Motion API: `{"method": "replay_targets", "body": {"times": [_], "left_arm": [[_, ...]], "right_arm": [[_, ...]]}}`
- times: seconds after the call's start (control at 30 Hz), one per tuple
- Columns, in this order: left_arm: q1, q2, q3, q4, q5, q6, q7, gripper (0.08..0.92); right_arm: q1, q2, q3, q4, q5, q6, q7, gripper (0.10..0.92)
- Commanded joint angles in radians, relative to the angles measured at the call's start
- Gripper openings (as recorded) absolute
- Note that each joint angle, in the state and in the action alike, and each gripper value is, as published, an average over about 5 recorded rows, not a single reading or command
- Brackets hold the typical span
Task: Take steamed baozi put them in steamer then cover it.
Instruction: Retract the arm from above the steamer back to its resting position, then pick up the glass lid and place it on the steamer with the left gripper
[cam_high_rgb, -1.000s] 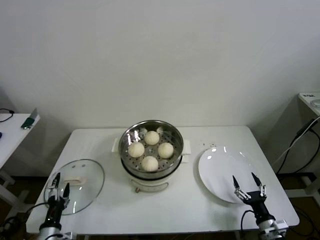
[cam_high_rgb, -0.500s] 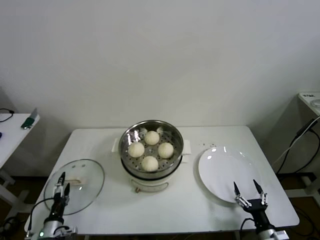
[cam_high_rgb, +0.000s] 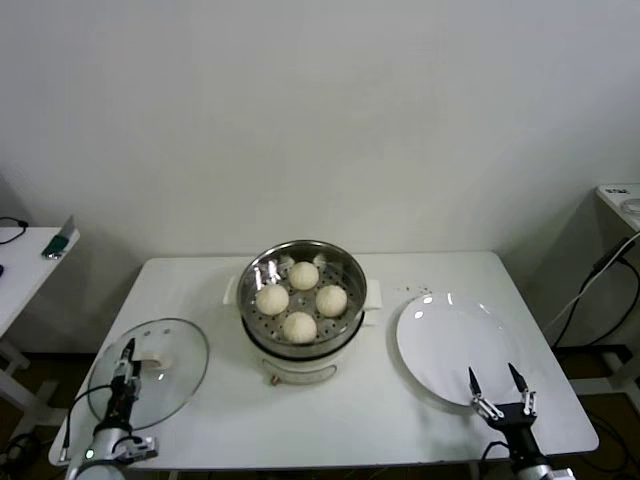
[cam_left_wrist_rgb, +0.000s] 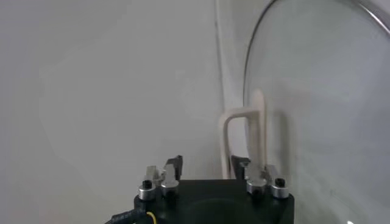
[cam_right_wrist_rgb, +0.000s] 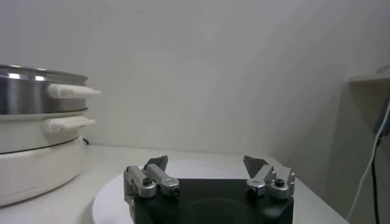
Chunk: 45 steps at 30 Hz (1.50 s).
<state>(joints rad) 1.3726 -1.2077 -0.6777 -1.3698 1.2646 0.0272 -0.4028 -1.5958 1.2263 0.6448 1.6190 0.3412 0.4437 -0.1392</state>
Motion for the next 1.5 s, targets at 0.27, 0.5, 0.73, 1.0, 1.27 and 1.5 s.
{"method": "replay_targets", "body": {"times": [0.27,0.5,0.73,1.0,1.27,1.5], "left_arm": [[-0.021,-0.006,0.002,0.021,-0.028,-0.002,-0.004,0.316],[-0.012,-0.002,-0.007,-0.038,-0.087,-0.008,0.005,0.141],[0.074,0.045,-0.035,-0.322,-0.225,0.076,0.155,0.133],[0.127,0.144,-0.052,-0.677,-0.319,0.308,0.392,0.133],[0.009,0.19,0.087,-0.843,-0.253,0.493,0.536,0.133],[-0.129,0.132,0.37,-0.848,-0.087,0.572,0.565,0.133]], "right_arm": [[0.006,0.01,0.003,0.0,-0.005,0.01,0.0,0.823],[0.006,0.004,0.006,0.006,-0.006,0.012,0.0,0.823],[0.004,-0.002,0.01,0.012,-0.026,-0.009,0.017,0.823],[-0.007,-0.001,0.004,0.029,-0.055,-0.078,0.03,0.823],[0.002,0.004,-0.002,0.02,-0.065,-0.07,0.054,0.823],[0.012,0.007,-0.003,0.022,-0.061,-0.046,0.057,0.823]]}}
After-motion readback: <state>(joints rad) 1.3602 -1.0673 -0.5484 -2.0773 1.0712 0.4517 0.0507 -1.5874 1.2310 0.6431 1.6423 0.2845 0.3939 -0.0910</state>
